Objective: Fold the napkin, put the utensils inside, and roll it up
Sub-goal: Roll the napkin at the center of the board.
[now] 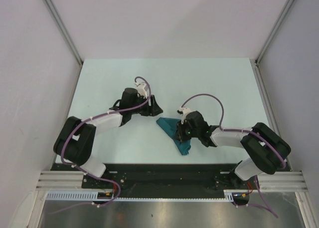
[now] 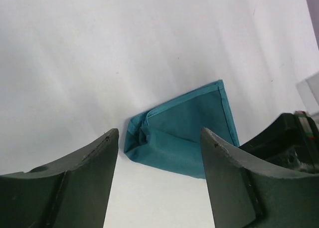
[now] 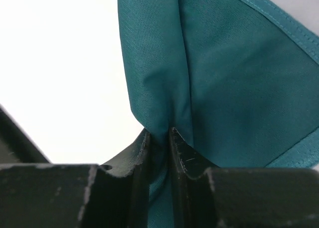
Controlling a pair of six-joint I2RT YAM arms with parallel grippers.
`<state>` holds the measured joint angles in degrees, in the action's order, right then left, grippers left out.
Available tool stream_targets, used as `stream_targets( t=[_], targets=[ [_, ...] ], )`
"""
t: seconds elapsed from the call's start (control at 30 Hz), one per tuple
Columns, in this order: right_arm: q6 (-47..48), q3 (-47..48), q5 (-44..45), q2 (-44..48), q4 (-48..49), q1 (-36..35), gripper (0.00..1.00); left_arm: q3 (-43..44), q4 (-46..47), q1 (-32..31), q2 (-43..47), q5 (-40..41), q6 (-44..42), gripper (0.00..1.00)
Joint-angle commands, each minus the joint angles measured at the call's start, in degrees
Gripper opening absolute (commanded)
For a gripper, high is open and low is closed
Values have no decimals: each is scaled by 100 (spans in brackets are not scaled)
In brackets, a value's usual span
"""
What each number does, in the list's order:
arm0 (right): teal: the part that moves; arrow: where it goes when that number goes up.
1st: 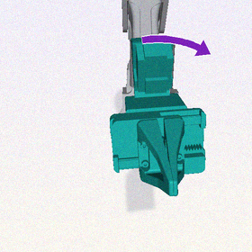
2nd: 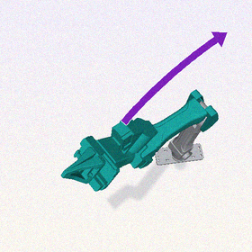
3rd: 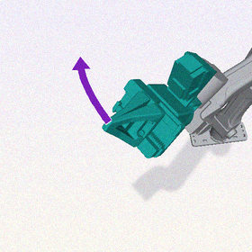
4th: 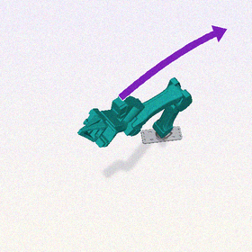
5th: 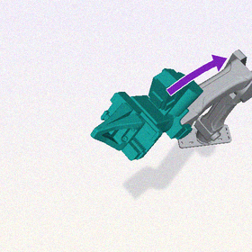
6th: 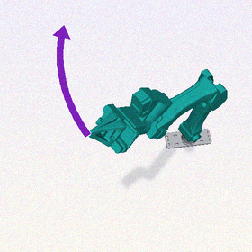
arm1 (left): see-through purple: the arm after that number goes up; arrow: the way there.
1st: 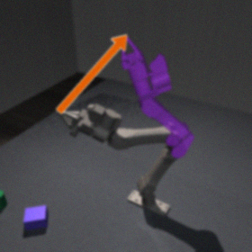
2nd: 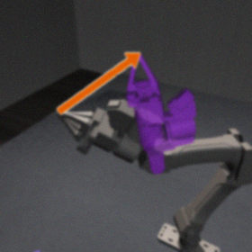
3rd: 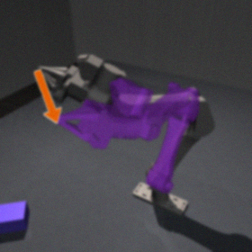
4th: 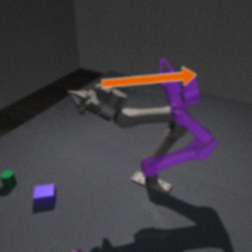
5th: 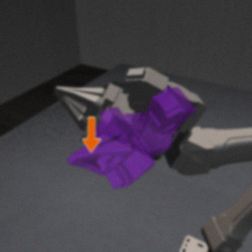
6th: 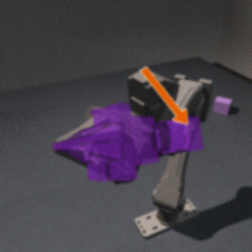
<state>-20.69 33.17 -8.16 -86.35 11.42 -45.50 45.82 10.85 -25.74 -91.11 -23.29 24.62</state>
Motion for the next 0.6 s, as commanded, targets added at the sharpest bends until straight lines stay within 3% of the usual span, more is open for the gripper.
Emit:
stream_targets(
  t=[0.0, 0.57],
  targets=[
    [-445, -635, -1670, -321, 122, 365, 16, -214, 268, 60, 305, 114, -177, 71],
    [-726, -1023, -2761, -998, 976, 1324, 14, -566, 1411, -72, -513, -650, 412, 57]
  ],
)
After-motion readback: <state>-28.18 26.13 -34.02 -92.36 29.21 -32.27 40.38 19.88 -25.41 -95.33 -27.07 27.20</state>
